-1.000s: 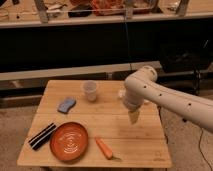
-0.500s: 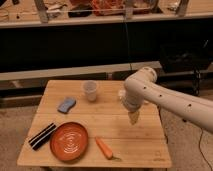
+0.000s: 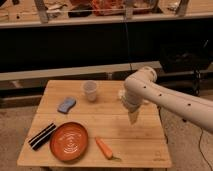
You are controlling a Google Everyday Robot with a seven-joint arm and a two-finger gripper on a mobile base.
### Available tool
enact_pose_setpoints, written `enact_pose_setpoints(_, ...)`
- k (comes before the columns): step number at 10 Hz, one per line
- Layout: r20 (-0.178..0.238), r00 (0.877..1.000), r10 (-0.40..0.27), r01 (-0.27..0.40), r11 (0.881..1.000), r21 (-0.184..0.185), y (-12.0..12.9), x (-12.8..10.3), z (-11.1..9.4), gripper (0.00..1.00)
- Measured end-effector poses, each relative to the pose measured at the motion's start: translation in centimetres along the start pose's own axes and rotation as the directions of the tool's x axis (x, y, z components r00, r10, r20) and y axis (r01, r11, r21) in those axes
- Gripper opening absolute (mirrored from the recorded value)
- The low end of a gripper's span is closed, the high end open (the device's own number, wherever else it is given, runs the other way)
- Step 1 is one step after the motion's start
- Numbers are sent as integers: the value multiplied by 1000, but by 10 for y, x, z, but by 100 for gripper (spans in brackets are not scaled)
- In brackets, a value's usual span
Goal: Move the arm in a circular motion
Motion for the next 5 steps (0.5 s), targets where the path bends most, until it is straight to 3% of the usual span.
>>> enact_pose_setpoints(5, 29, 999, 17, -19, 997, 76, -59, 65, 1, 80)
